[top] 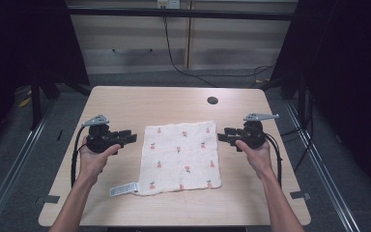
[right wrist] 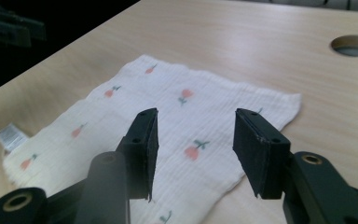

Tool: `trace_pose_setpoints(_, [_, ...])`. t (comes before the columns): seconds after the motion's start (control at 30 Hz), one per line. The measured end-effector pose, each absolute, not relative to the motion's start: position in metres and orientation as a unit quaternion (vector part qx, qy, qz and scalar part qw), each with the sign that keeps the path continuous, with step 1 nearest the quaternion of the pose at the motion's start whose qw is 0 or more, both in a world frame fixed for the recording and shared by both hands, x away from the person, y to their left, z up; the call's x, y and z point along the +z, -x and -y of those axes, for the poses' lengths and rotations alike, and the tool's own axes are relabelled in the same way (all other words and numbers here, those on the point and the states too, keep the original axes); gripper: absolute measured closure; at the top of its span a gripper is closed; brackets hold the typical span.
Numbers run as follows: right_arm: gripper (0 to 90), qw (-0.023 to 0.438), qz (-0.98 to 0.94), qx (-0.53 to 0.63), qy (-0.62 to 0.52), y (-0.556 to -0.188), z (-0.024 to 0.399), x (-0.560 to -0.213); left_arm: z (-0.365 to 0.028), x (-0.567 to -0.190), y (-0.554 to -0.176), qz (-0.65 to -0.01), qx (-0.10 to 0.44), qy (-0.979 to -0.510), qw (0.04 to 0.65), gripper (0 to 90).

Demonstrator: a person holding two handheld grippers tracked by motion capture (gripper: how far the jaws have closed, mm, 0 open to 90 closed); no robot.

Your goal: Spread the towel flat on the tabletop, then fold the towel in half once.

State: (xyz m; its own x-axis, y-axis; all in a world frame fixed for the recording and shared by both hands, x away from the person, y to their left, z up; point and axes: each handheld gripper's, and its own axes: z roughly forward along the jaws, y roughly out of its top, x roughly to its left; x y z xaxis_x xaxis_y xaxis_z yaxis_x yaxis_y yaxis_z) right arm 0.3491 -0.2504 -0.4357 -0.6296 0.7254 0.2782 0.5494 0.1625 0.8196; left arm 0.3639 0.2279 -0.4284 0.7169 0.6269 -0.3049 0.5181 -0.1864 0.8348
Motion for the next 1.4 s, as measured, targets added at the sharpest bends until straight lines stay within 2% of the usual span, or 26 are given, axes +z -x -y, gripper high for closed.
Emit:
trace_pose_setpoints(0.2, [54.8,0.075,-0.770,0.487,-0.405,-0.335,0.245,-0.443,-0.226,-0.430,-0.343,-0.359,0.050,-0.785,0.503,59.0])
trace_pose_setpoints(0.3, [56.3,0.071,-0.774,0.483,-0.402,-0.325,0.246,-0.449,-0.221,-0.429,-0.327,-0.323,0.036,-0.799,0.505,57.8])
trace_pose_setpoints(0.37, [56.6,0.069,-0.775,0.482,-0.404,-0.323,0.246,-0.450,-0.221,-0.429,-0.322,-0.324,0.040,-0.802,0.499,57.5])
trace_pose_setpoints(0.6, [51.8,0.058,-0.786,0.461,-0.408,-0.300,0.244,-0.464,-0.222,-0.452,-0.303,-0.322,0.020,-0.831,0.454,55.4])
trace_pose_setpoints(0.7, [51.8,0.051,-0.793,0.451,-0.406,-0.294,0.240,-0.469,-0.227,-0.460,-0.298,-0.323,0.005,-0.829,0.457,55.4])
trace_pose_setpoints(1.03, [58.5,0.031,-0.816,0.431,-0.384,-0.278,0.230,-0.482,-0.233,-0.486,-0.295,-0.344,-0.004,-0.835,0.430,59.5])
trace_pose_setpoints(1.4, [60.2,0.034,-0.830,0.406,-0.381,-0.273,0.229,-0.497,-0.210,-0.498,-0.295,-0.339,-0.012,-0.848,0.407,54.5])
